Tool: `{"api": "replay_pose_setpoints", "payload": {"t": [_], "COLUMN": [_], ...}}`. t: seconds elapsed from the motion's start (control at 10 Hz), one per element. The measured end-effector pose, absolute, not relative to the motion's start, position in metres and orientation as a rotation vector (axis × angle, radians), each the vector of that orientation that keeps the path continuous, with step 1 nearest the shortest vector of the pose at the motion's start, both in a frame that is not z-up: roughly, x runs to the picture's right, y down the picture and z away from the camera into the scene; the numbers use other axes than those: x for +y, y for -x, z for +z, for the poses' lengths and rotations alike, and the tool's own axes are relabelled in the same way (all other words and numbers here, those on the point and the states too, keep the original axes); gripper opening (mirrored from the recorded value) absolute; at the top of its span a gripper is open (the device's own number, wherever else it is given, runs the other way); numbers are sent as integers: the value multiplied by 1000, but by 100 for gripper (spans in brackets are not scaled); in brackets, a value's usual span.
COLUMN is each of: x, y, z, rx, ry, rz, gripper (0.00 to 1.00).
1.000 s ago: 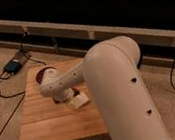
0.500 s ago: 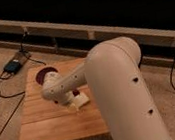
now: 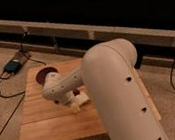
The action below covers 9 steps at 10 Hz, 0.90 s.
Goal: Place the white sponge in the ceramic cup
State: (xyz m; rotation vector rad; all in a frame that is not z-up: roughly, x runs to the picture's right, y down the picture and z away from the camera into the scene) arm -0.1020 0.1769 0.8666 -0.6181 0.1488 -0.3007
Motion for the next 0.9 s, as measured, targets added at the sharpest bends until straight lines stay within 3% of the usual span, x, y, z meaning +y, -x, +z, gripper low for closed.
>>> {"api": "replay_pose_setpoints", "payload": {"t": [0.5,0.9], "x": [178,168], "y": [101,92], "z": [874,871], "rx": [155,171], "ry": [627,606], "rz": [-306,-249], "gripper": [63,24]}}
